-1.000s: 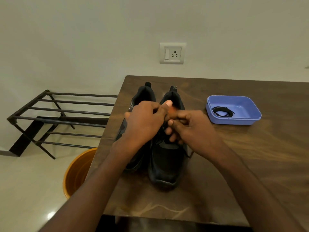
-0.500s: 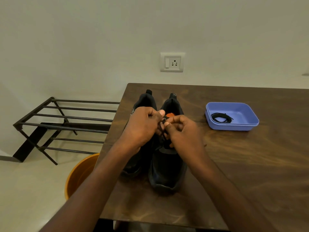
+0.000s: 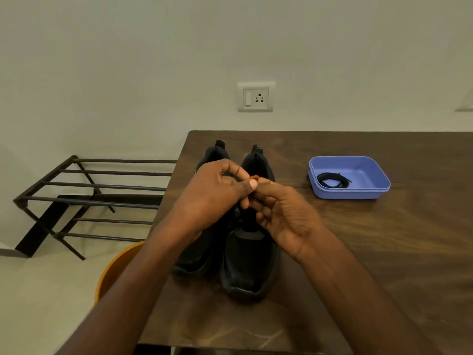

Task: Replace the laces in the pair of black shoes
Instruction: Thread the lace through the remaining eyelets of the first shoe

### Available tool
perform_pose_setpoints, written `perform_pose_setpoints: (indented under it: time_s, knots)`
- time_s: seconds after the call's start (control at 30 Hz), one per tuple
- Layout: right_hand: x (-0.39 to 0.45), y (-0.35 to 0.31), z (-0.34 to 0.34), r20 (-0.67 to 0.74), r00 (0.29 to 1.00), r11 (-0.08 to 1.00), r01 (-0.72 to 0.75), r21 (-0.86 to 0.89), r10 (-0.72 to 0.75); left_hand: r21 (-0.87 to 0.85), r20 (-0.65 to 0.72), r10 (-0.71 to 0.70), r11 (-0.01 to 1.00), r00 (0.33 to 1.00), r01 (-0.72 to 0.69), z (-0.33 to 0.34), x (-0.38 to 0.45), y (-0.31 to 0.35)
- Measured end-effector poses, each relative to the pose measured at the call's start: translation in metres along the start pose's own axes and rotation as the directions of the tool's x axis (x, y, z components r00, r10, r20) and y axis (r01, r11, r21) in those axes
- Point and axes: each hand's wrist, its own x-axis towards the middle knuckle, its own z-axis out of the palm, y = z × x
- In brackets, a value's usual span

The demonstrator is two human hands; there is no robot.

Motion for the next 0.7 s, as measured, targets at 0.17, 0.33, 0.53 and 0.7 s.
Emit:
perform_pose_setpoints:
  time_s: [0.17, 0.33, 0.53, 0.7]
  knots:
    - [-0.008, -0.009, -0.004, -0.006, 0.998, 0.994, 0.064, 0.091, -0.064, -0.012, -0.299, 0.151, 0.987, 0.942, -0.162, 0.0, 0.008, 0.008]
    - [-0.016, -0.034, -0.027, 0.023, 0.884, 0.513, 0.292, -0.807, -0.467, 0.557, -0.185, 0.138, 0.83, 0.973, -0.012, -0.015, 0.012, 0.01]
    - [-0.033, -0.052, -0.041, 0.25, 0.899, 0.311, 0.368, -0.876, -0.359, 0.09, -0.029, 0.108, 0.99, 0.994, -0.105, -0.018, 0.006, 0.013]
    - [-0.027, -0.04, -0.022, 0.352, 0.682, 0.349, 0.668, -0.658, -0.642, 0.348, 0.199, 0.265, 0.881, 0.944, -0.32, -0.008, 0.013, 0.0]
